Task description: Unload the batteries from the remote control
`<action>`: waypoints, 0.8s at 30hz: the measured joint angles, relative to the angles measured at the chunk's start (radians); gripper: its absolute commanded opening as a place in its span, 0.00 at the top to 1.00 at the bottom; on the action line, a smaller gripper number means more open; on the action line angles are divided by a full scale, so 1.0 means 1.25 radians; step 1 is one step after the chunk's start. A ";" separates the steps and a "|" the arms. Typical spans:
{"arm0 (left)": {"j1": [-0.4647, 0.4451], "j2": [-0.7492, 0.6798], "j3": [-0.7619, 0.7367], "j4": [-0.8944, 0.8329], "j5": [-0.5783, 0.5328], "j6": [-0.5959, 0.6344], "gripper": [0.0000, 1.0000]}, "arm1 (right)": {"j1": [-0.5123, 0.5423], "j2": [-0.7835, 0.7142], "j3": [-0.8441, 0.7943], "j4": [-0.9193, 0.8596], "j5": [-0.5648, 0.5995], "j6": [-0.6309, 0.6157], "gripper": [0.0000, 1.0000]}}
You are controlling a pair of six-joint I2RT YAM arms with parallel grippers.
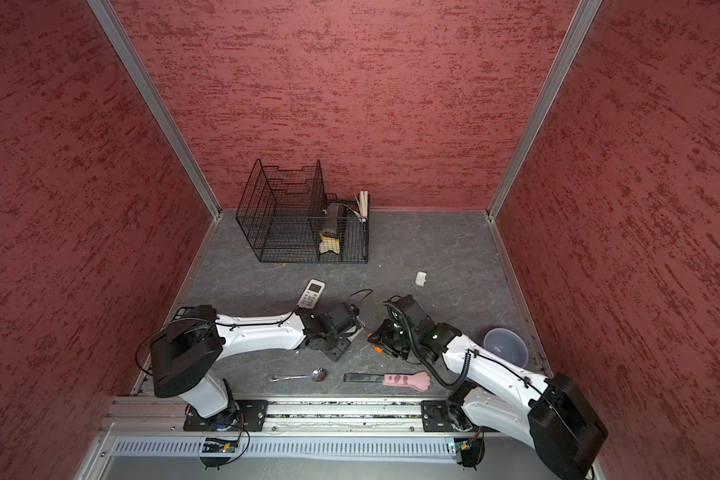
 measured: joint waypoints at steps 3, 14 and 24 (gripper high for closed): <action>0.000 0.000 0.000 0.000 0.000 0.000 0.49 | -0.002 -0.001 0.000 0.003 0.000 0.001 1.00; 0.000 0.001 0.001 0.000 0.000 0.000 0.49 | -0.012 -0.015 0.000 0.006 0.002 0.002 1.00; 0.000 0.001 0.001 0.000 0.000 0.000 0.49 | -0.016 -0.026 0.000 0.006 0.015 0.002 1.00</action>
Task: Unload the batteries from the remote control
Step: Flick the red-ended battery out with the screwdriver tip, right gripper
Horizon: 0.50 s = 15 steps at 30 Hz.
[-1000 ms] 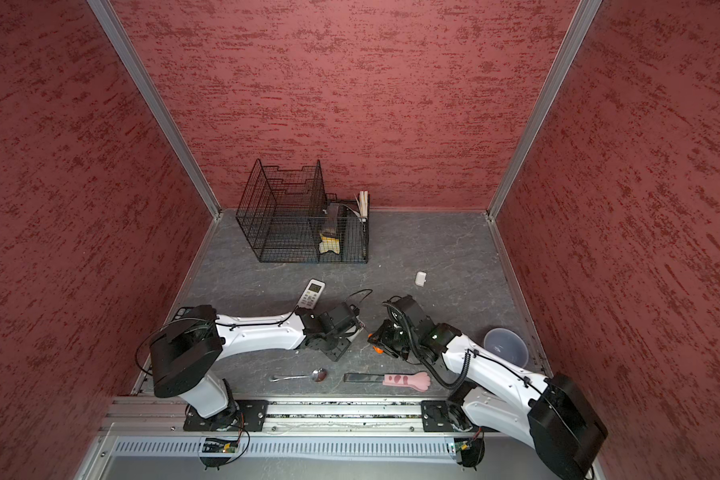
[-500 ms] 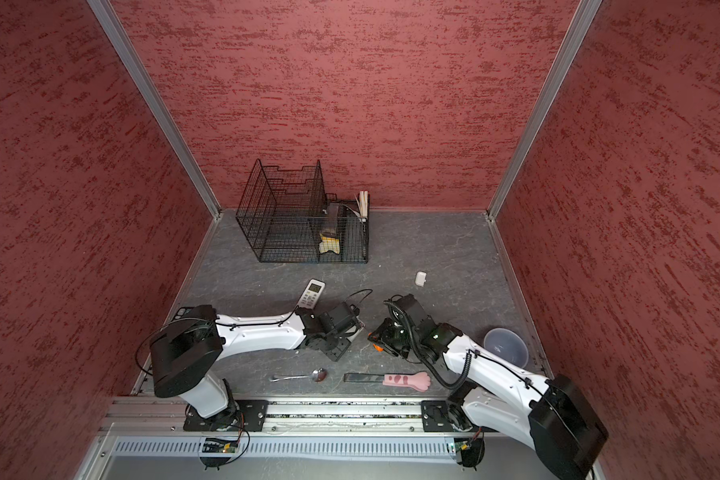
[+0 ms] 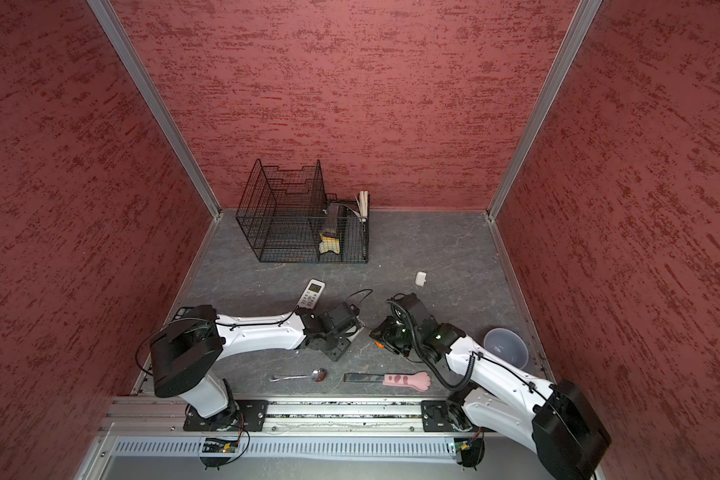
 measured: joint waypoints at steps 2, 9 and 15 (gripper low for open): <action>0.000 0.000 0.000 0.000 0.000 0.000 0.49 | 0.000 0.000 0.000 0.000 0.001 0.000 1.00; 0.000 0.000 0.000 0.000 0.000 0.000 0.49 | -0.001 -0.003 0.000 0.000 0.006 -0.001 1.00; 0.000 0.000 0.000 0.000 0.000 0.000 0.49 | -0.005 -0.012 0.000 -0.001 0.010 -0.001 1.00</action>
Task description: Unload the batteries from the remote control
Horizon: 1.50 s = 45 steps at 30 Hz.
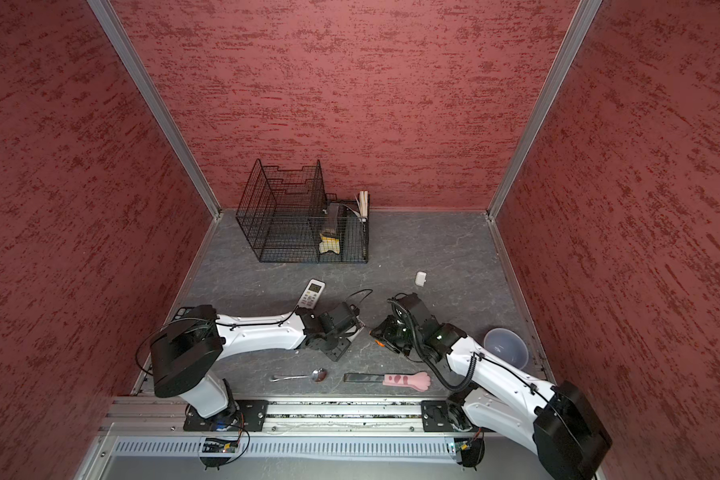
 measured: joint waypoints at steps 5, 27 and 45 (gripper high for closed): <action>0.000 0.001 0.001 -0.001 0.000 -0.002 0.49 | -0.001 -0.012 0.000 0.001 0.000 0.000 1.00; -0.020 0.022 0.021 0.018 0.008 0.020 0.33 | -0.027 -0.038 0.000 0.059 0.041 -0.026 1.00; -0.021 0.044 0.064 -0.069 -0.008 -0.081 0.29 | -0.064 -0.092 -0.007 0.053 0.039 -0.060 1.00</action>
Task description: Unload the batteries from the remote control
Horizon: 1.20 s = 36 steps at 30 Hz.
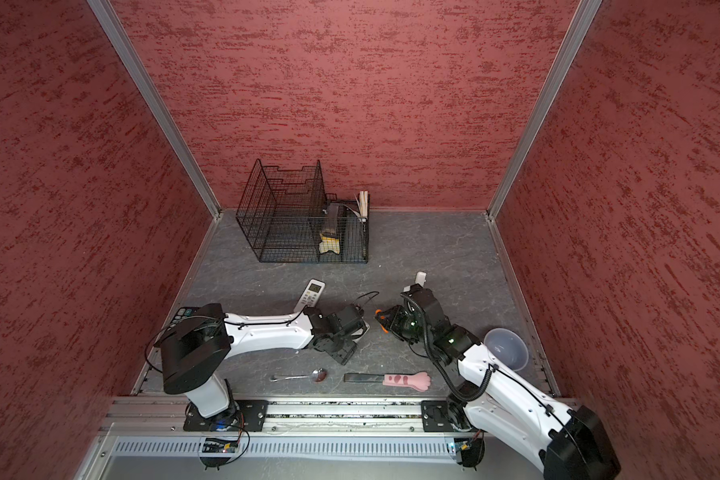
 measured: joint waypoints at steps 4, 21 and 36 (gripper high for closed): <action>0.000 0.013 0.019 -0.029 -0.002 -0.044 0.29 | -0.009 0.002 0.000 0.012 -0.010 -0.009 1.00; 0.063 -0.002 0.020 -0.130 -0.043 -0.128 0.26 | -0.022 0.065 -0.004 0.065 -0.047 -0.032 1.00; 0.127 -0.032 -0.003 -0.148 -0.016 -0.159 0.26 | -0.031 0.084 0.025 -0.022 -0.142 -0.149 1.00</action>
